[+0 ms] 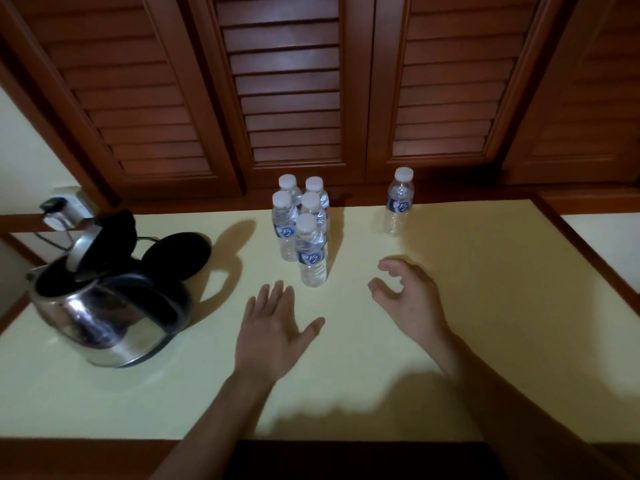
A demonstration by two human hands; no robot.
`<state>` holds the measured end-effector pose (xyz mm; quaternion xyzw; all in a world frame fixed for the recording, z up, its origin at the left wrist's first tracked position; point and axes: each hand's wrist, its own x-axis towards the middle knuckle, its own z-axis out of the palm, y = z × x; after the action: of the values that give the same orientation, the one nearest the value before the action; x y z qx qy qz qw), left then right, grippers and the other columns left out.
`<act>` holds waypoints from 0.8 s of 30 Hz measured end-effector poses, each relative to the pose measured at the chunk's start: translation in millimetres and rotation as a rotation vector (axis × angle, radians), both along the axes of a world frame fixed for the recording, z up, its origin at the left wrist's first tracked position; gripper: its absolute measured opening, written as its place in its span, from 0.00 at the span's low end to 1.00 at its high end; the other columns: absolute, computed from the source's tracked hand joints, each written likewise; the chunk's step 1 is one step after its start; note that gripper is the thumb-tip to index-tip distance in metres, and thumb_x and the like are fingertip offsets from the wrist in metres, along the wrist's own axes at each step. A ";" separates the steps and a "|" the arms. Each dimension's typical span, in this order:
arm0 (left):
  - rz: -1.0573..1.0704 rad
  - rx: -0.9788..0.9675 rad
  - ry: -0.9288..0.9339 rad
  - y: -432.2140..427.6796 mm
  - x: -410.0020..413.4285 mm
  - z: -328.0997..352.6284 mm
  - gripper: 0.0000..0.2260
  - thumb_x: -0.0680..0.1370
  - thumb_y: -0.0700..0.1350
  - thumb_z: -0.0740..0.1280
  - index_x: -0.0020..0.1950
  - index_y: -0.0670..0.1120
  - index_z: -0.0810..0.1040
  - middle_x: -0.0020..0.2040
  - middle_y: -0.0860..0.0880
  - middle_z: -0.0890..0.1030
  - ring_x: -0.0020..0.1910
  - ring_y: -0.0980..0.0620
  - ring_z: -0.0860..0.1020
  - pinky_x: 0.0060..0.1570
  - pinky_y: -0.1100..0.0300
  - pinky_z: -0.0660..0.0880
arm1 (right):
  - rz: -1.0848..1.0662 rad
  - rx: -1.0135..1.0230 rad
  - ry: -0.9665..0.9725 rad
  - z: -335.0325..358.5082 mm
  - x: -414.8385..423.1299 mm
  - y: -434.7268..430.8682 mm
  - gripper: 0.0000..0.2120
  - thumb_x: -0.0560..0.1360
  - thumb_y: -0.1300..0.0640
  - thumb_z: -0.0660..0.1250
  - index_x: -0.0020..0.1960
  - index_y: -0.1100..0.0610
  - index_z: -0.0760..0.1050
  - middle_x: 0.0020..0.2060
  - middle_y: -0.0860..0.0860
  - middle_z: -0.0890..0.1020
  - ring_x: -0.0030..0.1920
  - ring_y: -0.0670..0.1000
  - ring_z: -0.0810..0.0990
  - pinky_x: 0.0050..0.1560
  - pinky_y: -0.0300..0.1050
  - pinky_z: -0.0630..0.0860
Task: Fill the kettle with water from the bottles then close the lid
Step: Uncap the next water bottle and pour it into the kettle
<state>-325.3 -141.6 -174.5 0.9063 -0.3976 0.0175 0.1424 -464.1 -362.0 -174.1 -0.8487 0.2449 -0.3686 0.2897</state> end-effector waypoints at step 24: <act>0.009 -0.414 0.277 12.5 -3.2 23.1 0.38 0.70 0.66 0.74 0.75 0.52 0.69 0.71 0.61 0.74 0.69 0.61 0.72 0.68 0.70 0.62 | -0.003 0.091 0.134 90.1 66.8 83.4 0.15 0.64 0.42 0.74 0.42 0.48 0.74 0.35 0.42 0.81 0.36 0.39 0.78 0.34 0.35 0.69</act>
<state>-328.5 -129.1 -151.4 0.8532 -0.3582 -0.0250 0.3782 -397.3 -278.6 -84.0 -0.8572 0.2813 -0.2998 0.3103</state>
